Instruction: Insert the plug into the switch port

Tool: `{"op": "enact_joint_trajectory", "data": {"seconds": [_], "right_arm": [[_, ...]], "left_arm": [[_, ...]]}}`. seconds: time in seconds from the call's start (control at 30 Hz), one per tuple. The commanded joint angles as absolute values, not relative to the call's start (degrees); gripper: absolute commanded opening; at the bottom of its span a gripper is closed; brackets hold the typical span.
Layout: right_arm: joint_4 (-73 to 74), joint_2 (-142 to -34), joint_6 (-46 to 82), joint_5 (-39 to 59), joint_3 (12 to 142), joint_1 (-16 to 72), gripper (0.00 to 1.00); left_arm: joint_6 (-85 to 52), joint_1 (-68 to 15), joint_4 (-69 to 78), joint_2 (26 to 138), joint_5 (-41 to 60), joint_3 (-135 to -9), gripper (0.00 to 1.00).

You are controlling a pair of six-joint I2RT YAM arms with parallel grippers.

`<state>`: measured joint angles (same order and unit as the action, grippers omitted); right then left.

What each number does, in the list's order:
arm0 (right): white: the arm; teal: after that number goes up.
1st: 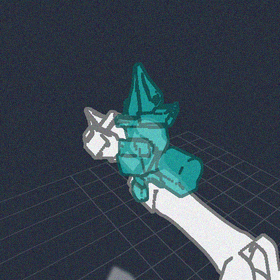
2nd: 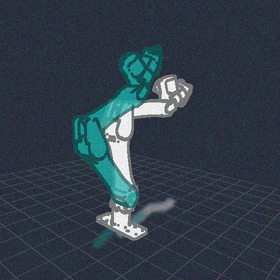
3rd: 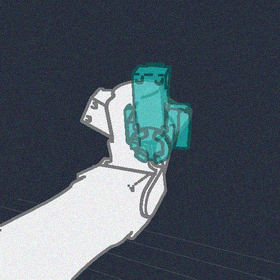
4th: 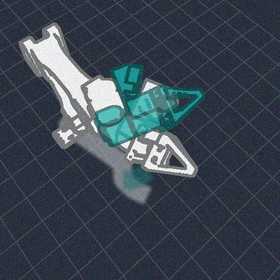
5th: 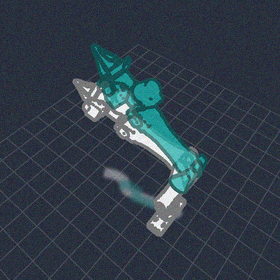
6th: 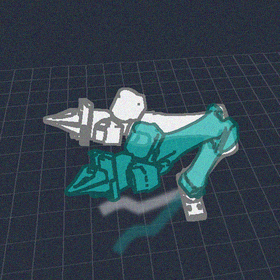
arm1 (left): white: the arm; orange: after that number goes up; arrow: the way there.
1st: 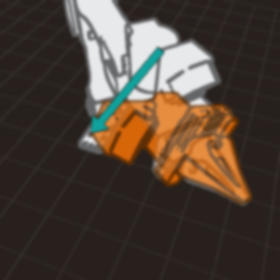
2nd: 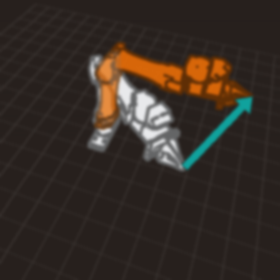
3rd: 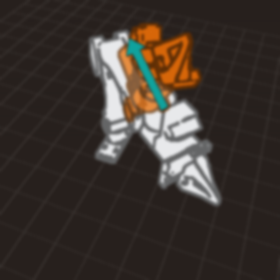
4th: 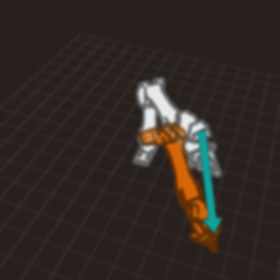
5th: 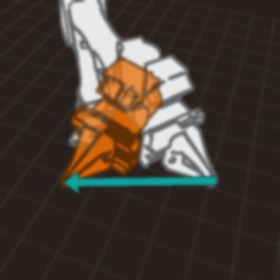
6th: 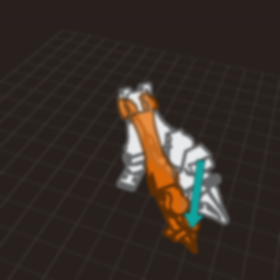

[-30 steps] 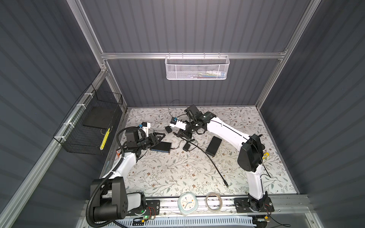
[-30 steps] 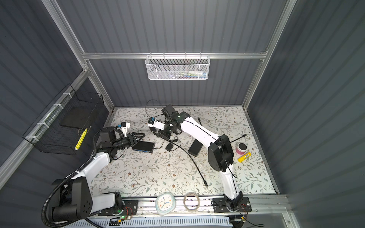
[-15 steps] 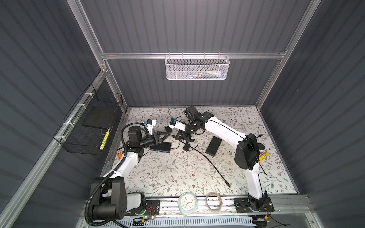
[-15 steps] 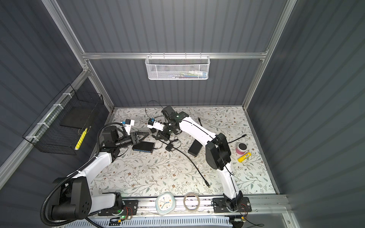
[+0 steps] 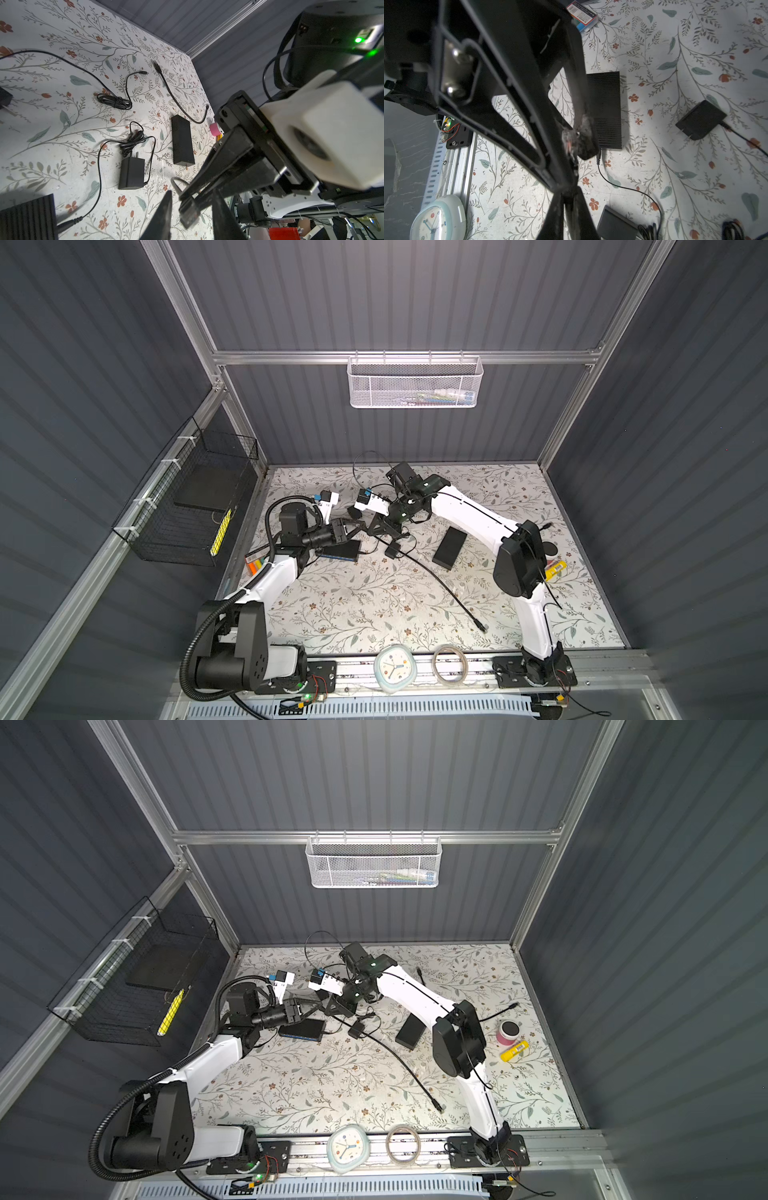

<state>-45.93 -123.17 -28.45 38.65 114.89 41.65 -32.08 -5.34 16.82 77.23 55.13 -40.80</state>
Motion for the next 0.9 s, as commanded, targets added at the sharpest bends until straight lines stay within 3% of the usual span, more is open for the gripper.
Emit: {"op": "enact_joint_trajectory", "data": {"seconds": [0.0, 0.57, 0.87], "right_arm": [[-47.45, -123.84, -28.12, 40.26, 115.93, 41.66, 0.0], [-46.54, -124.23, -26.95, 40.1, 117.22, 41.69, 0.02], [-42.64, -120.85, -24.68, 32.13, 112.11, 41.58, 0.32]], "left_arm": [[-30.75, -5.89, 17.96, 77.7, 55.54, -42.78, 0.3], [-30.67, -5.98, 18.56, 77.87, 56.01, -42.08, 0.08], [-30.5, -5.98, 14.88, 78.04, 52.62, -43.23, 0.02]]}}
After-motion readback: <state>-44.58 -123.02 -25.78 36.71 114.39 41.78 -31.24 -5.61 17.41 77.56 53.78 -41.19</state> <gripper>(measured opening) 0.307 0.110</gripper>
